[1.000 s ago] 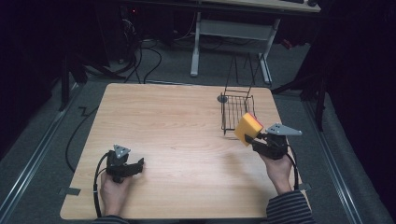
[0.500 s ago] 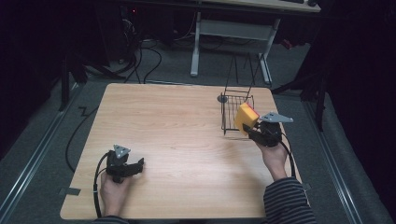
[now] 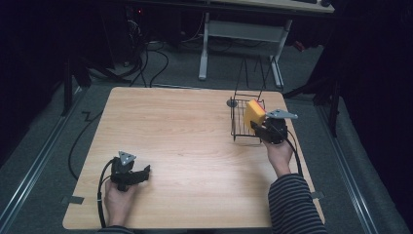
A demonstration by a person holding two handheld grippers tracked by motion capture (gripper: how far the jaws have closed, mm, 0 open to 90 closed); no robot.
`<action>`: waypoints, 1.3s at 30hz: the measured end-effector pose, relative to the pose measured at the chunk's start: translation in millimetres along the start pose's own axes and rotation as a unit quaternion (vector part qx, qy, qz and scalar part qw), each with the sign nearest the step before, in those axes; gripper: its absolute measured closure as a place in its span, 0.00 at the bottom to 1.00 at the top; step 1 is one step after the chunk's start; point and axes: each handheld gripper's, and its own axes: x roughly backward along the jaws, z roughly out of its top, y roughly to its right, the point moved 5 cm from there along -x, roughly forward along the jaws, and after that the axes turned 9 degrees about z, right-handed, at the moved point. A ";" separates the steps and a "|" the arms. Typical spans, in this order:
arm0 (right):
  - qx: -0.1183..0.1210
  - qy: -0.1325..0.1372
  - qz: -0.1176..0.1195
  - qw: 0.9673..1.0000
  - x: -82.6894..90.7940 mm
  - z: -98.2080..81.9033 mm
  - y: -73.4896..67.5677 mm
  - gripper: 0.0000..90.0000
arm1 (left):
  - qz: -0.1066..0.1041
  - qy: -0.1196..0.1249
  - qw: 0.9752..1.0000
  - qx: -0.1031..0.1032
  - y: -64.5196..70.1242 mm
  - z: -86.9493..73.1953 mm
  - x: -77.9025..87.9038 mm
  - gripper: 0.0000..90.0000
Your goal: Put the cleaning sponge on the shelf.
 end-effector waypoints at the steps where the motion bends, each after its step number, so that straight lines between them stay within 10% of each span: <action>1: -0.004 0.000 -0.001 1.000 -1.7 1.1 1.2 0.67 | -0.001 -0.001 1.000 0.000 0.0 0.0 0.1 0.22; 39: -0.035 -0.029 -0.022 0.999 -46.5 -18.7 18.6 0.67 | 0.000 -0.001 1.000 -0.001 0.1 0.0 0.1 0.21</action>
